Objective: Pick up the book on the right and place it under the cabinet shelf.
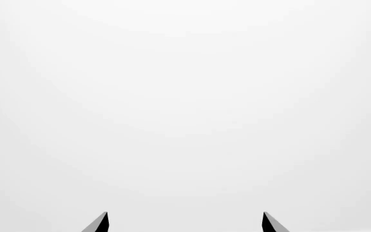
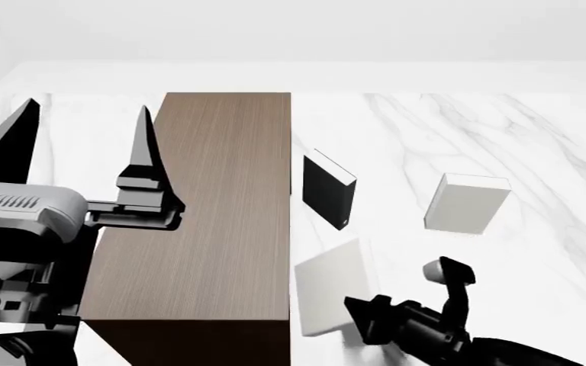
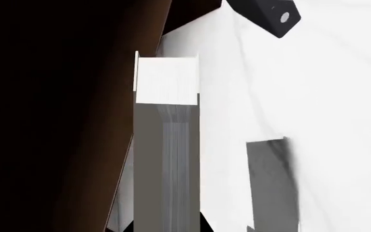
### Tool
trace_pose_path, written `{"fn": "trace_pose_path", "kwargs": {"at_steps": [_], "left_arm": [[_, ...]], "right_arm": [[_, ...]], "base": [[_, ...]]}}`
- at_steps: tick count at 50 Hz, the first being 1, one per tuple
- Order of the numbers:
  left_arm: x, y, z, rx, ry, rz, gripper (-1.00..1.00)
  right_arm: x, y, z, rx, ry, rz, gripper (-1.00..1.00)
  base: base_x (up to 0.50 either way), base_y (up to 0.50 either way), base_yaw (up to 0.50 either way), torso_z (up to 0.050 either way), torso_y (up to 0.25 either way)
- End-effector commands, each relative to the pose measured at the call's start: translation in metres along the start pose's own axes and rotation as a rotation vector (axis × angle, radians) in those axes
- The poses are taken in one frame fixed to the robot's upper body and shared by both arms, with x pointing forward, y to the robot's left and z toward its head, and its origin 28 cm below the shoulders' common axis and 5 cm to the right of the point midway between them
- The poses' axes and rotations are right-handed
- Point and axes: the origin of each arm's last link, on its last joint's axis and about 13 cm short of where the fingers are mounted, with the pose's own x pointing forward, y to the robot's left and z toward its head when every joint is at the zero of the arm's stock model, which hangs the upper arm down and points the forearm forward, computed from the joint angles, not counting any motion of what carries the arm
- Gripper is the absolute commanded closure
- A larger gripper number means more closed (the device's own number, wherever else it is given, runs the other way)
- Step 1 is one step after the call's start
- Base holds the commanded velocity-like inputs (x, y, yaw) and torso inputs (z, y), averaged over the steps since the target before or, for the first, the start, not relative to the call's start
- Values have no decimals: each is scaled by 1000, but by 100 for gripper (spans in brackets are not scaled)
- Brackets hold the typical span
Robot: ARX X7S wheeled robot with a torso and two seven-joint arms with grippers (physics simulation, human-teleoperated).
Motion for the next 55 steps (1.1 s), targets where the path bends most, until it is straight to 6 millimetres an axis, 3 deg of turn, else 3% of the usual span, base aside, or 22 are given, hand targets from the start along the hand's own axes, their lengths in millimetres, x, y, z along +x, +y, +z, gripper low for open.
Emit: {"fn": "trace_pose_path", "kwargs": {"at_steps": [1, 37, 55], "left_arm": [[0, 0, 0, 1, -1, 1, -100], [0, 0, 0, 0, -3, 1, -100], [-1, 0, 1, 2, -3, 3, -100]], "right_arm": [[11, -5, -1, 78, -31, 69, 100], [39, -26, -17, 213, 4, 63, 100], [55, -41, -42, 264, 142, -32, 100]], "base": [[0, 0, 0, 0, 0], [0, 0, 0, 0, 1], [0, 0, 2, 0, 0]]}}
